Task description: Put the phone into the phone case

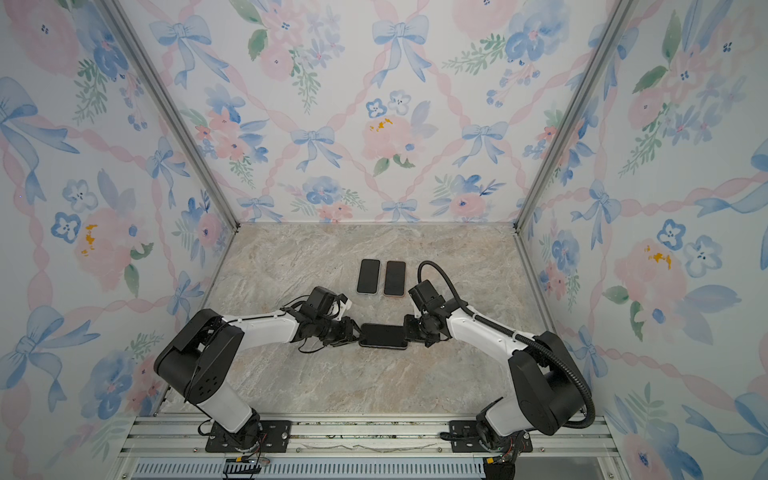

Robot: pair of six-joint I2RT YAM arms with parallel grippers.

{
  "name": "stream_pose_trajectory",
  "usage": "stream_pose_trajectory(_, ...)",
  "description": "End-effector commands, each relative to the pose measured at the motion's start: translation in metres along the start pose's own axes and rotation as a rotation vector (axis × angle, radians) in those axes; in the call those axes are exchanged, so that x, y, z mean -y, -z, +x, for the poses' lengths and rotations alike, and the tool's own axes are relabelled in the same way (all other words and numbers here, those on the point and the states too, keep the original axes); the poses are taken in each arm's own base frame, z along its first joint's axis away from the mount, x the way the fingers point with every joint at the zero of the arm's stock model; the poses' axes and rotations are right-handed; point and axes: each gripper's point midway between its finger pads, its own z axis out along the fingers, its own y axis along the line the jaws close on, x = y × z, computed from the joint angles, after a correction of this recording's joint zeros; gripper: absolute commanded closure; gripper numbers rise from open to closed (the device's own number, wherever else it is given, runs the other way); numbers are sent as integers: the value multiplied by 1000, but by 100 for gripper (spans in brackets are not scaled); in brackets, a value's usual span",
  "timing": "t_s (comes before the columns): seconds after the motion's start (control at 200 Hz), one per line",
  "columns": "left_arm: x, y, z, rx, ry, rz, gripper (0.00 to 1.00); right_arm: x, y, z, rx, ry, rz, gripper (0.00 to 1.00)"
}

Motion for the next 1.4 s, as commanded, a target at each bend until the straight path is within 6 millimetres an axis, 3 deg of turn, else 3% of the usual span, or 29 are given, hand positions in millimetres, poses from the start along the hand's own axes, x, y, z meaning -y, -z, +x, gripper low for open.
stream_pose_trajectory(0.0, -14, 0, 0, -18, -15, -67, 62, 2, -8, 2, 7, -2, 23, 57)
stream_pose_trajectory(0.275, -9, -6, -10, -23, -35, -63, 66, -3, -23, -1, -16, 4, 18, 62)
stream_pose_trajectory(0.43, -9, -11, -12, -33, -35, -59, 67, -4, -27, 1, -26, 5, 19, 70)
stream_pose_trajectory(0.63, -8, -13, -9, -45, -35, -55, 71, -12, -32, 2, -36, 19, -4, 79)
stream_pose_trajectory(0.865, -5, -20, -2, -66, -43, -59, 76, -24, -37, 4, -43, 13, -33, 81)
stream_pose_trajectory(1.1, -1, -22, 3, -73, -47, -58, 78, -40, -48, 13, -64, 1, -98, 84)
stream_pose_trajectory(1.15, 0, -22, 3, -75, -47, -56, 77, -38, -59, 21, -95, -11, -93, 84)
stream_pose_trajectory(1.395, 9, -28, 8, -90, -54, -26, 75, -36, -75, 41, -131, -50, -111, 86)
